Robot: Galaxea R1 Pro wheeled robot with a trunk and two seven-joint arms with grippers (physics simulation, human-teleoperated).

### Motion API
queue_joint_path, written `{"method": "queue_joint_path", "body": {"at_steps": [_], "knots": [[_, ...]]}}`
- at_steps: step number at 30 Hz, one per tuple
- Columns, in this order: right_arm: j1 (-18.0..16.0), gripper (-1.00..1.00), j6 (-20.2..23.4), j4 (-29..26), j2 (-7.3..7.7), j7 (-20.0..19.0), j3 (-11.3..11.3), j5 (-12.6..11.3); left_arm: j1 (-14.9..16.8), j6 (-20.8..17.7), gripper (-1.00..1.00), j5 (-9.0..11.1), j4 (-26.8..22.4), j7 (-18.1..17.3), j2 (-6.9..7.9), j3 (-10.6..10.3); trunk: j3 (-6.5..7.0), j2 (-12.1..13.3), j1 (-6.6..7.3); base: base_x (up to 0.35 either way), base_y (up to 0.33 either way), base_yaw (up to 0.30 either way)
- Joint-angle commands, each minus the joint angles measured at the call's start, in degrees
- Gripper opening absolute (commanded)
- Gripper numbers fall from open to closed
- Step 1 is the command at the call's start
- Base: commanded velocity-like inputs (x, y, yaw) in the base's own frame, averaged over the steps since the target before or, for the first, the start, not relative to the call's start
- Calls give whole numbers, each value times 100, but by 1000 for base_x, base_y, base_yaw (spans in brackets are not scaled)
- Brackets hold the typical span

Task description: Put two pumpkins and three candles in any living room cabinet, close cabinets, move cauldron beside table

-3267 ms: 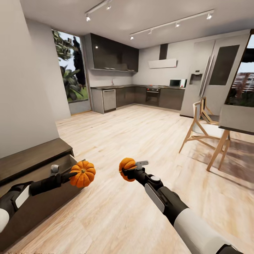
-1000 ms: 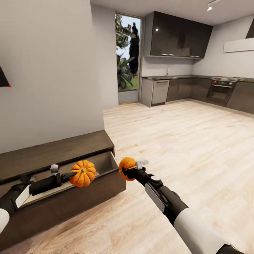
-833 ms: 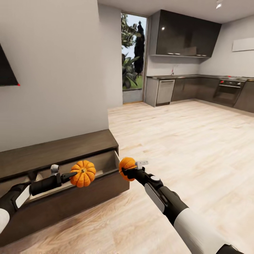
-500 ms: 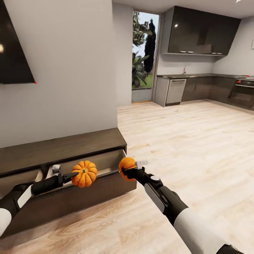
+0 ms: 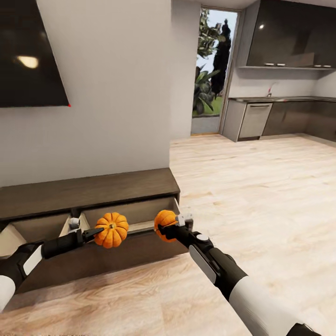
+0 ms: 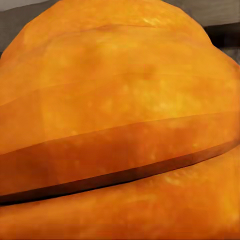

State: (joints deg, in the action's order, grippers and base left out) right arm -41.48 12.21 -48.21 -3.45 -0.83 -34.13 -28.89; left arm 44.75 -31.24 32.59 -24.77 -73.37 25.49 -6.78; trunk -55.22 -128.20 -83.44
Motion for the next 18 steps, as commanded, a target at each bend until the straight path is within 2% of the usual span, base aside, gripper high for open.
{"method": "queue_joint_path", "body": {"at_steps": [1, 4, 10, 18], "knots": [[-3, -100, 1, -5, 2, 8, -81, 19, 1, 4, -100, 2, -1, -2, 0, 2, -5, 0, 0, 141, -295, 255], [-2, -100, 1, -11, 1, 12, -243, 22, 1, 4, -100, 2, 4, -2, -5, 2, -20, 0, 0, 149, -297, 255], [-4, -100, 1, -11, 3, 2, -286, 18, -1, 4, -100, 10, 7, -2, -41, 2, -49, 0, 0, 169, -249, 255], [-9, -100, 4, -17, 11, -15, -279, 16, 0, 11, -100, 19, 150, -2, -52, 18, -86, 0, 0, 294, -40, 242]]}}
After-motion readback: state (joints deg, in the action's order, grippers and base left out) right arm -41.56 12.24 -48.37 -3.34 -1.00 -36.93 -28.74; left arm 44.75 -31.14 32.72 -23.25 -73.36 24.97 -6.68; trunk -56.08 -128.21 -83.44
